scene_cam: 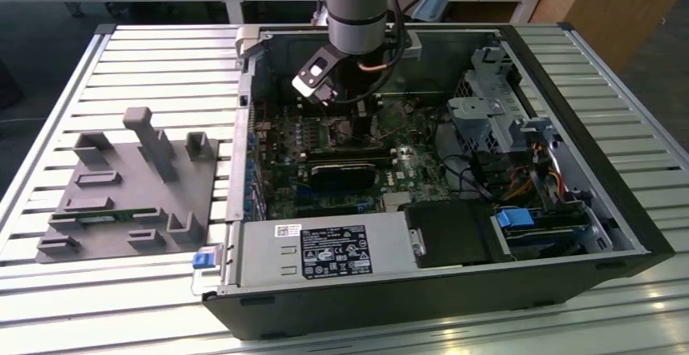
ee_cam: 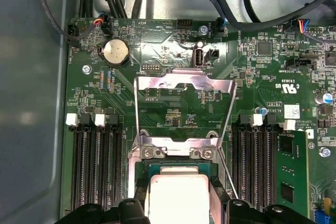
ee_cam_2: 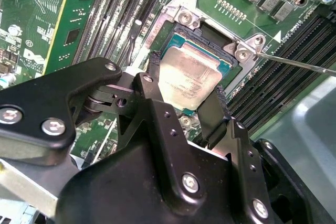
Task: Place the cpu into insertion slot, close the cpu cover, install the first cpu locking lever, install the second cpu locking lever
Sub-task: 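Place the cpu into insertion slot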
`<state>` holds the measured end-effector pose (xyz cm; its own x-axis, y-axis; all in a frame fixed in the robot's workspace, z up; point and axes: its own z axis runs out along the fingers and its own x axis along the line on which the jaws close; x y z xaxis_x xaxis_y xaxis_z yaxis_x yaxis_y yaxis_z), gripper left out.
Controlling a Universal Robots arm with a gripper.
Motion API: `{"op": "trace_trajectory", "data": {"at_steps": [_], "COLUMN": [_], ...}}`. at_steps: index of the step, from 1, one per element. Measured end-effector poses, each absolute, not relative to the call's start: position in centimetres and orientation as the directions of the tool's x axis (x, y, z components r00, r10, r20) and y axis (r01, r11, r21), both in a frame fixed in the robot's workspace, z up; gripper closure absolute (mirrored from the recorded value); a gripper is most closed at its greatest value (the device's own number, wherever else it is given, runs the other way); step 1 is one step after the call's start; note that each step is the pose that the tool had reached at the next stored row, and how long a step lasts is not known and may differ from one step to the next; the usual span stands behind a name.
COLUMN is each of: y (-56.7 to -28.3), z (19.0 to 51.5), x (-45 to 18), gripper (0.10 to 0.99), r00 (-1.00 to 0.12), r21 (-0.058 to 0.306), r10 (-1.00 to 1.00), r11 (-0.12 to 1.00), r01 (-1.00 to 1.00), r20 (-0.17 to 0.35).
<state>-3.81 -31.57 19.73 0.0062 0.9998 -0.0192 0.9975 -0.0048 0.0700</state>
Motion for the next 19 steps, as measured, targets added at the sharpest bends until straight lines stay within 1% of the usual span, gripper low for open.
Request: {"op": "trace_trajectory", "data": {"at_steps": [19], "y": [-31.57], "z": [19.33], "x": [-3.92], "gripper": [0.549], "r00": [0.015], "r21": [0.07], "r10": [1.0], "r11": [-0.014], "r01": [0.997], "r20": [-0.019]}}
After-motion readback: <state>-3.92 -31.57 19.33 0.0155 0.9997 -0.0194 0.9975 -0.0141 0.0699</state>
